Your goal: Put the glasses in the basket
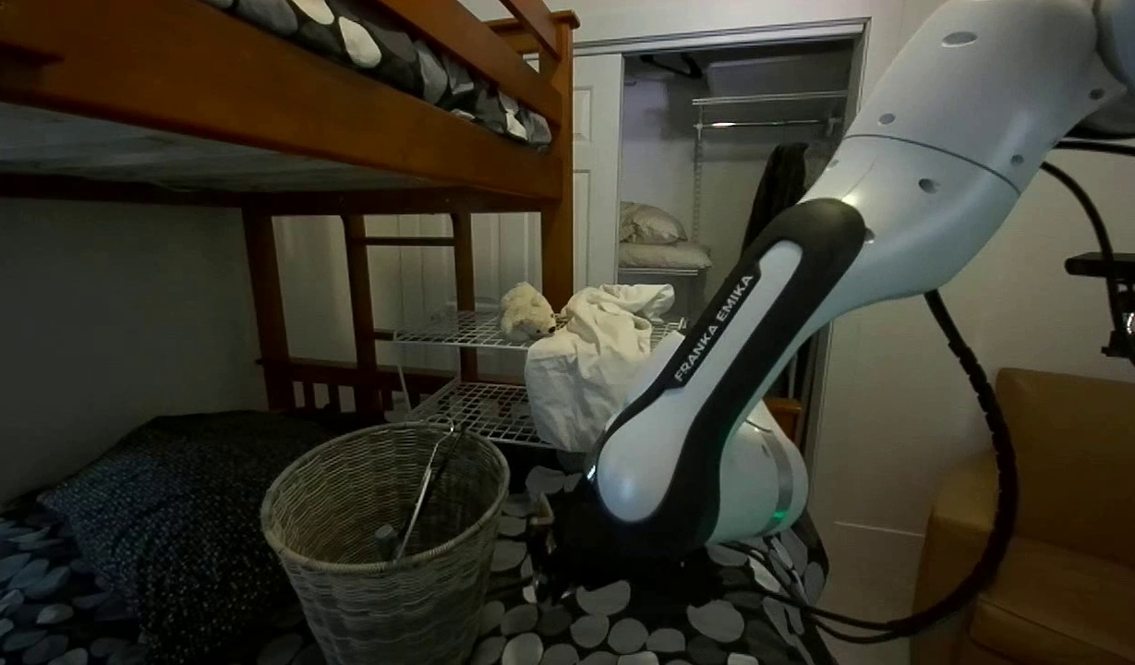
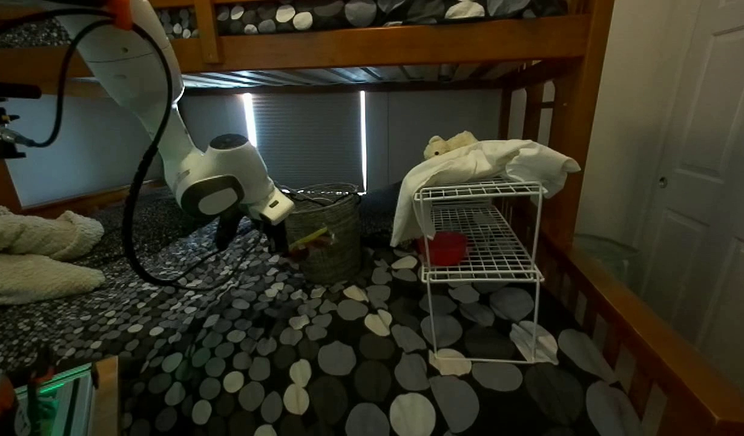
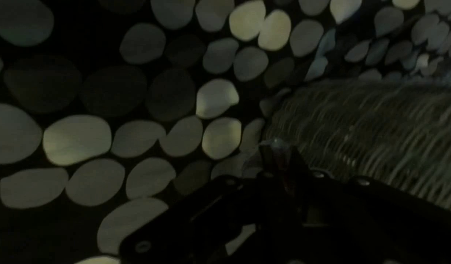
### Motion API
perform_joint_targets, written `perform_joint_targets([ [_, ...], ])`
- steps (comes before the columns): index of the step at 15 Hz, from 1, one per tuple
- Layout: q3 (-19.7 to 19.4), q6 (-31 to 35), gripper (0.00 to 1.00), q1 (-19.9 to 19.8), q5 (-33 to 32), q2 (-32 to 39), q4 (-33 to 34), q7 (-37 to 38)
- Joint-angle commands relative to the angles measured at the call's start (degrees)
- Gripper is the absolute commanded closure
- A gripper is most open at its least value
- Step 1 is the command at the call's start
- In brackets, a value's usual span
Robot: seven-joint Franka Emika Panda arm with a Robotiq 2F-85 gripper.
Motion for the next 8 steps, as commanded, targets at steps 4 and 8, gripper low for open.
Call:
perform_joint_targets([
  [4, 18.6, 0.3, 0.97, -13.9, 4.9, -10.5, 2.0, -2.0],
  [8, 27.8, 5.0, 0.97, -16.6, 6.0, -10.1, 9.3, -5.4],
])
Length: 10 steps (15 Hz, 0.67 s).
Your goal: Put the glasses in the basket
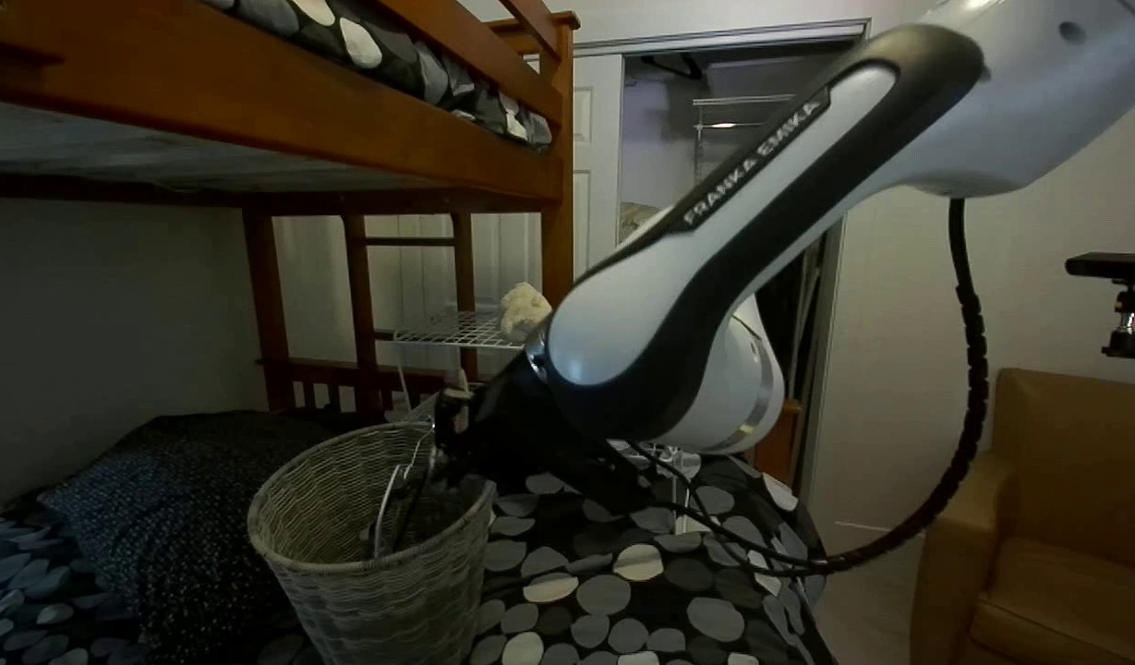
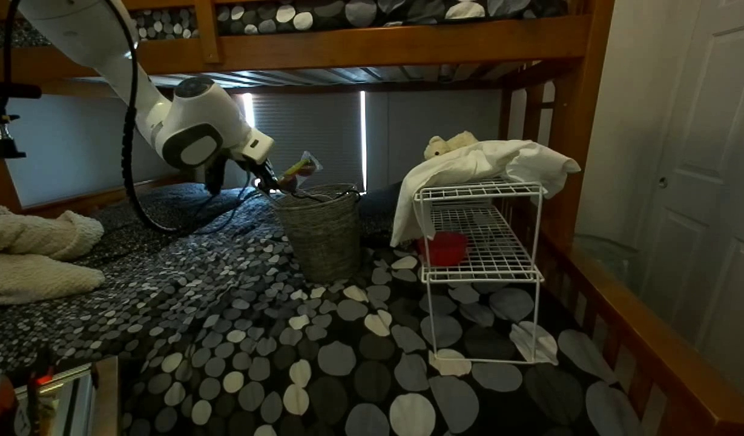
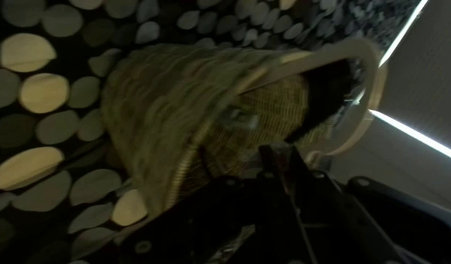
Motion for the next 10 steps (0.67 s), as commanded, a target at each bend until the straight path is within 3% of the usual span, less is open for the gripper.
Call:
perform_joint_targets([
  [1, 6.0, 3.6, 0.97, -3.4, 2.3, -1.1, 3.8, -2.6],
  [3, 7.1, 3.7, 0.97, -5.0, 2.3, -1.9, 3.6, -0.4],
  [4, 5.5, 3.2, 0.89, -2.7, 0.9, -0.9, 4.3, -0.7],
  [5, 5.8, 3.2, 0.89, -3.4, 1.0, -1.1, 4.4, -0.6],
  [6, 5.9, 3.2, 0.97, -3.9, 1.0, -1.1, 4.4, -0.6],
  [10, 5.9, 10.7, 0.97, -3.4, -0.1, 5.3, 8.4, -0.7],
])
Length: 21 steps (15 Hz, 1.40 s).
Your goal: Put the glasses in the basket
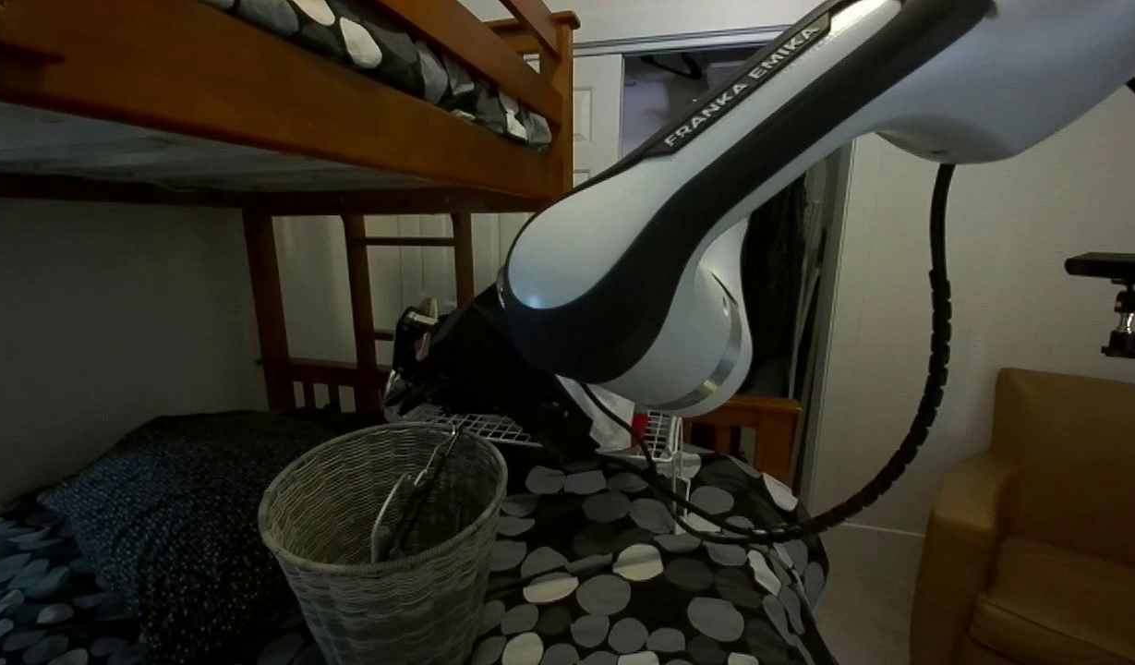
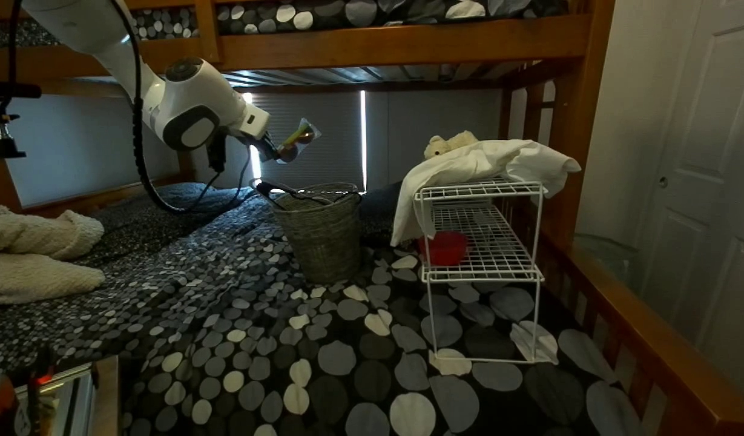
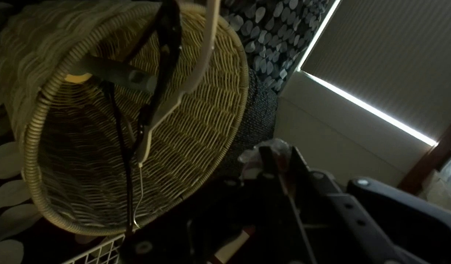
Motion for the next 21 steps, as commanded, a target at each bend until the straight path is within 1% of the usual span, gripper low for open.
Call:
perform_joint_targets([
  [1, -0.5, 5.9, 0.97, 0.7, -0.6, 5.4, 3.4, -0.2],
  [2, -1.9, 5.8, 0.97, 1.4, 0.6, 5.5, 3.6, -0.9],
  [3, -2.7, 5.6, 0.76, 1.8, 1.2, 6.9, 4.4, -1.1],
  [4, -3.7, 5.0, 0.63, 2.4, 1.7, 7.4, 4.6, -1.3],
  [6, -5.7, 4.9, 0.49, 3.9, 2.1, 8.8, 5.5, -1.5],
  [8, -7.6, 4.5, 0.34, 5.4, 2.3, 9.5, 6.0, -1.4],
  [9, -11.7, 3.5, 0.27, 8.6, 0.1, 9.0, 5.8, 1.5],
  [11, -15.0, 2.6, 0.11, 11.4, 0.7, 8.0, 5.7, 1.9],
  [12, -13.4, 3.4, 0.05, 10.3, 3.0, 7.3, 5.3, 0.0],
  [13, -14.0, 3.9, 0.00, 10.9, 3.1, 6.8, 5.3, 0.4],
  [14, -18.1, 4.3, 0.00, 13.7, 3.3, 3.6, 3.5, 2.9],
  [15, -18.9, 4.7, 0.00, 13.7, 8.0, 1.7, 2.0, -0.9],
  [16, -21.6, 4.9, 0.00, 13.9, 11.5, -2.2, -0.8, -1.7],
  [17, -22.1, 5.2, 0.00, 13.2, 14.3, -4.4, -2.3, -2.5],
  [18, -23.8, 4.6, 0.00, 12.7, 17.6, -7.1, -4.2, -4.9],
  [19, -24.6, 5.5, 0.00, 12.1, 20.9, -9.5, -6.7, -7.0],
  [21, -25.4, 7.1, 0.00, 10.0, 28.0, -13.7, -10.2, -11.3],
])
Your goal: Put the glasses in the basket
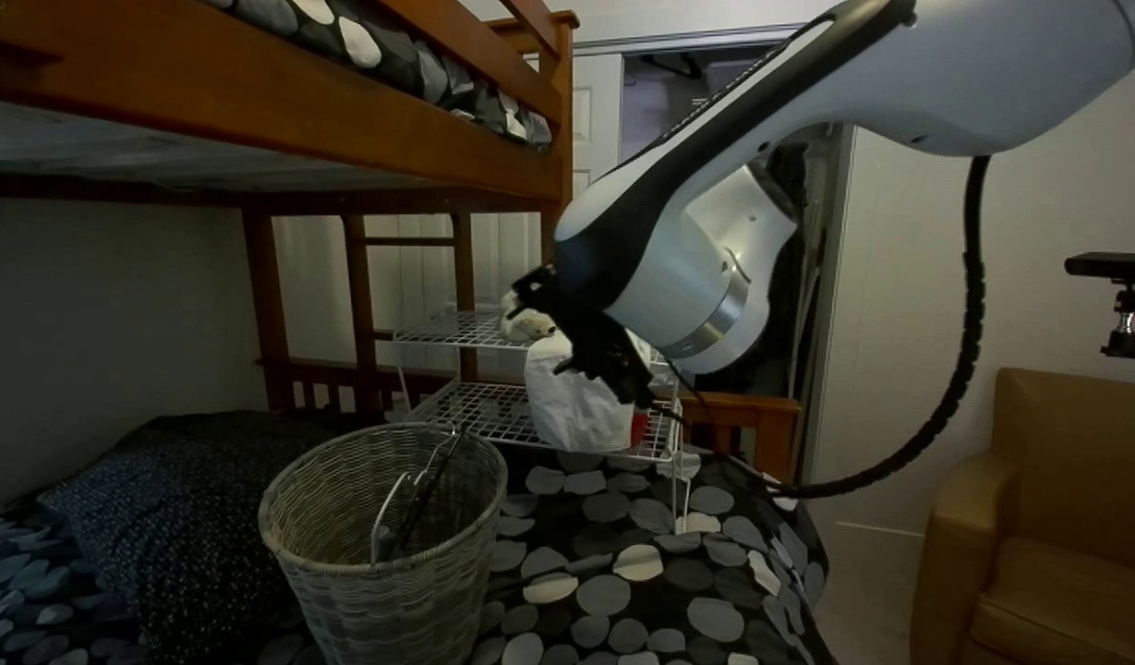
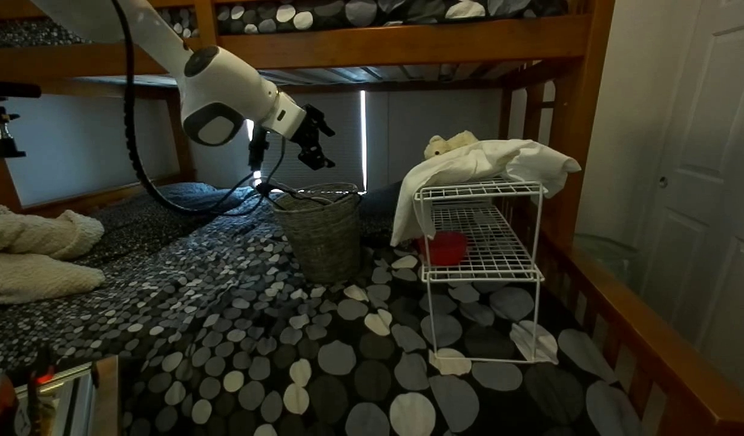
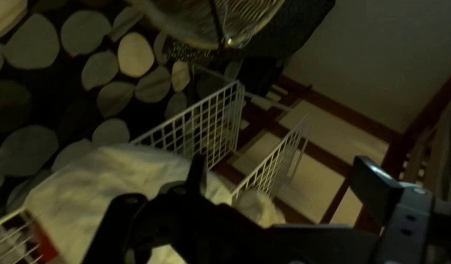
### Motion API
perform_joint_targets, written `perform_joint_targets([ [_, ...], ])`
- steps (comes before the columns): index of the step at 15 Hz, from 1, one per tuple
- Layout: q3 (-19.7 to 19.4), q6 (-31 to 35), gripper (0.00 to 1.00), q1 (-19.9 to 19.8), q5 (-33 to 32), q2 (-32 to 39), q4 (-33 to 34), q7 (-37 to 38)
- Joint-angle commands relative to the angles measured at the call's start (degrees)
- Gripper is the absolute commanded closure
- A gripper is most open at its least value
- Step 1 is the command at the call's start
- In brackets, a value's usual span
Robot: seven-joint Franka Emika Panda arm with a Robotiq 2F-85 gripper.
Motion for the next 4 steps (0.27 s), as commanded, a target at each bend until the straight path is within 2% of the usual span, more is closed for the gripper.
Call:
perform_joint_targets([
  [1, -0.9, 2.7, 0.00, -2.7, 12.8, -10.7, -9.8, -6.1],
  [2, -0.1, 5.1, 0.00, -3.8, 17.5, -11.0, -10.0, -8.8],
  [3, -1.3, 3.1, 0.00, -2.6, 11.3, -6.8, -6.0, -6.1],
  [4, -1.2, 4.1, 0.00, -3.2, 14.2, -8.3, -7.4, -7.9],
])
